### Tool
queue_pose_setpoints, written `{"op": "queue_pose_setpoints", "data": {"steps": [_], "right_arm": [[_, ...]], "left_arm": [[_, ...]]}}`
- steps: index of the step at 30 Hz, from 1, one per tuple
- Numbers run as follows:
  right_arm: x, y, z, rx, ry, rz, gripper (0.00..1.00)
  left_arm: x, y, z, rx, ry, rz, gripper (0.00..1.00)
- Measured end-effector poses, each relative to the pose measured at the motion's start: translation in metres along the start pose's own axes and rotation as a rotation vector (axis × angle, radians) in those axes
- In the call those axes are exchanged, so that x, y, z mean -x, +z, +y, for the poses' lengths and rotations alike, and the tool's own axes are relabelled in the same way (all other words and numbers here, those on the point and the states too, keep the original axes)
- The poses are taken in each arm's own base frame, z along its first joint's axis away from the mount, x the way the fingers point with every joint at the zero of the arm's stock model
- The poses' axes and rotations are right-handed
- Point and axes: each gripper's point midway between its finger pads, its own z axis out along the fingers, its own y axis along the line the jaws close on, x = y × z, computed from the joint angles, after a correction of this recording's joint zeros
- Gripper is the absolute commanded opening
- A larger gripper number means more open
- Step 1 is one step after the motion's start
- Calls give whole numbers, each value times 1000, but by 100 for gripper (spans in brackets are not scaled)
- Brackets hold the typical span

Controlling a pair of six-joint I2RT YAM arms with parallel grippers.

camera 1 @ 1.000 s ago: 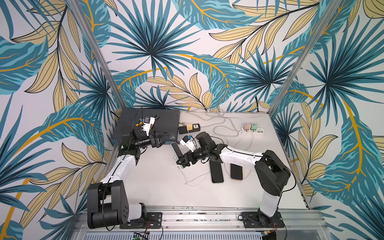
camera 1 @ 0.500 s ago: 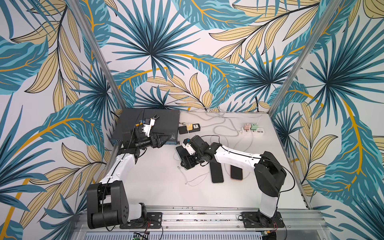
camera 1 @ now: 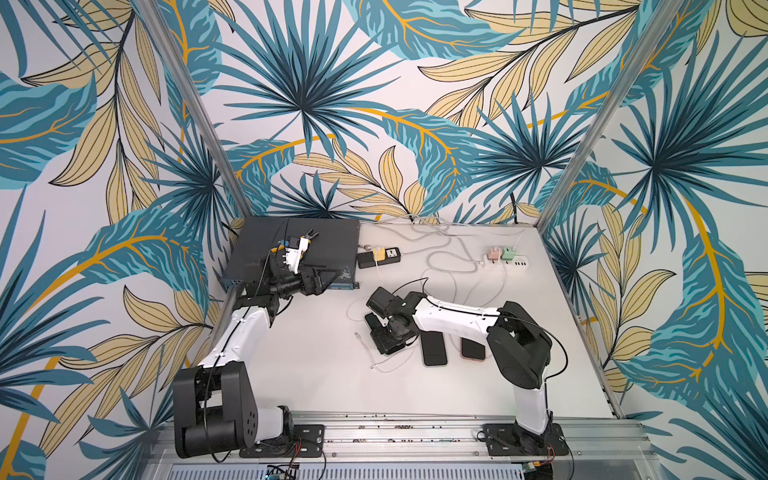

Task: Unplug the charging cable from the phone
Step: Place the phone at the center of the board.

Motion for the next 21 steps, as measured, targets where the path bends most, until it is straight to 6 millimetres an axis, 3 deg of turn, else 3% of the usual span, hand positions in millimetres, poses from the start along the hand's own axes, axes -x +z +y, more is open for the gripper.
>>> {"op": "queue_pose_setpoints", "data": {"steps": [9, 15, 21], "right_arm": [[-9, 8, 2, -26, -18, 36, 62], [-9, 9, 3, -24, -14, 34, 97], [0, 9, 4, -3, -2, -1, 100]], "left_arm": [[0, 0, 3, 17, -5, -2, 100], [0, -1, 9, 47, 3, -5, 100], [-2, -2, 21, 117, 26, -5, 100]]}}
